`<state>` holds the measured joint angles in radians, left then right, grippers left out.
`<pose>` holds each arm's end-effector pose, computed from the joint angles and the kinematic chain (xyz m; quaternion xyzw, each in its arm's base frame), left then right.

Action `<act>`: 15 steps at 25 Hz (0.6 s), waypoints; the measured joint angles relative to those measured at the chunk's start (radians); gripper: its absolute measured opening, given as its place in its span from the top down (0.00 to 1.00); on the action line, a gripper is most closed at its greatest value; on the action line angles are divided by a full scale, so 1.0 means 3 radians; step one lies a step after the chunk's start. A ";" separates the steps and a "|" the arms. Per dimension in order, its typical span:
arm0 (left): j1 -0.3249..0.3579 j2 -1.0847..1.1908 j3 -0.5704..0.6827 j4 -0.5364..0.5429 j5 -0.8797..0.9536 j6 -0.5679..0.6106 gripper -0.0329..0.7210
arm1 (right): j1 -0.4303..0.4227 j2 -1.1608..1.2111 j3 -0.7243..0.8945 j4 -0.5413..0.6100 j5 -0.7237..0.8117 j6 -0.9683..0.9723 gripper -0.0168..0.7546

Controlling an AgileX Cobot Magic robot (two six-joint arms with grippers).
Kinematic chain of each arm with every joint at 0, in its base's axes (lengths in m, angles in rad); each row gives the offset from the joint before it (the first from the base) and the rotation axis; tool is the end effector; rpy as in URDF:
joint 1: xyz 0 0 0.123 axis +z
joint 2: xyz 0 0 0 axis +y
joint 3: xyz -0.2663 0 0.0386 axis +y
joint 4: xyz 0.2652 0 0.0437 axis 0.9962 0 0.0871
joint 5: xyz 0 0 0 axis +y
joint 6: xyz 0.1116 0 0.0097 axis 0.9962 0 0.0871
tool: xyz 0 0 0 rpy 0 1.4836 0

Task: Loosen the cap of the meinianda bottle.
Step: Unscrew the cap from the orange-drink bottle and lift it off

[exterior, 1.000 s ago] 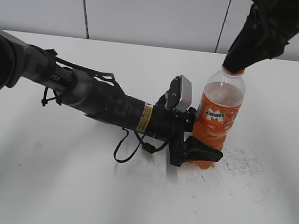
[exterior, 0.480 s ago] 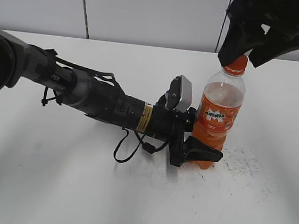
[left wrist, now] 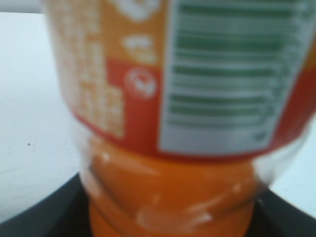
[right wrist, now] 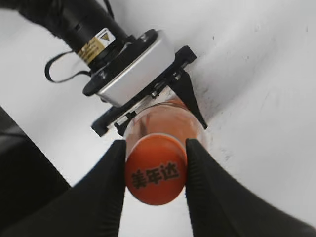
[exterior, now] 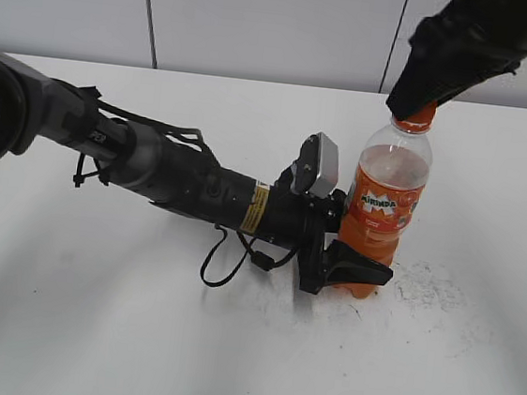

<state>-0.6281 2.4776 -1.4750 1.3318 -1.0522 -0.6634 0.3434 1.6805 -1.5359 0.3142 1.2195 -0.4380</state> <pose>0.3209 -0.3498 0.0267 0.5964 0.5273 -0.4540 0.4001 0.3365 0.1548 0.2864 -0.3427 0.9155 0.1462 0.1517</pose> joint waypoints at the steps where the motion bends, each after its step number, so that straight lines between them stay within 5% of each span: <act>1: 0.0000 0.0000 0.0000 0.0000 0.0000 0.0000 0.28 | 0.0000 0.0000 0.0000 0.0004 0.0000 -0.0344 0.63; 4: 0.0000 0.0000 0.0000 0.0000 0.0000 0.0000 0.28 | 0.0000 -0.0001 -0.0003 0.0020 0.0002 -0.1488 0.63; 7: 0.0000 0.0000 0.0000 0.0000 0.0000 0.0000 0.28 | 0.0000 -0.0001 -0.0003 0.0021 0.0006 -0.1753 0.63; 10: 0.0000 0.0000 0.0000 0.0000 0.0000 0.0000 0.28 | 0.0000 -0.0001 -0.0003 0.0007 0.0006 -0.1562 0.57; 15: 0.0000 0.0000 0.0000 0.0007 -0.0003 0.0000 0.28 | 0.0000 -0.0001 -0.0003 -0.0062 -0.0070 -0.0229 0.28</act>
<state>-0.6281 2.4776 -1.4750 1.3339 -1.0531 -0.6634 0.3434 1.6801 -1.5367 0.2956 1.1985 -0.5068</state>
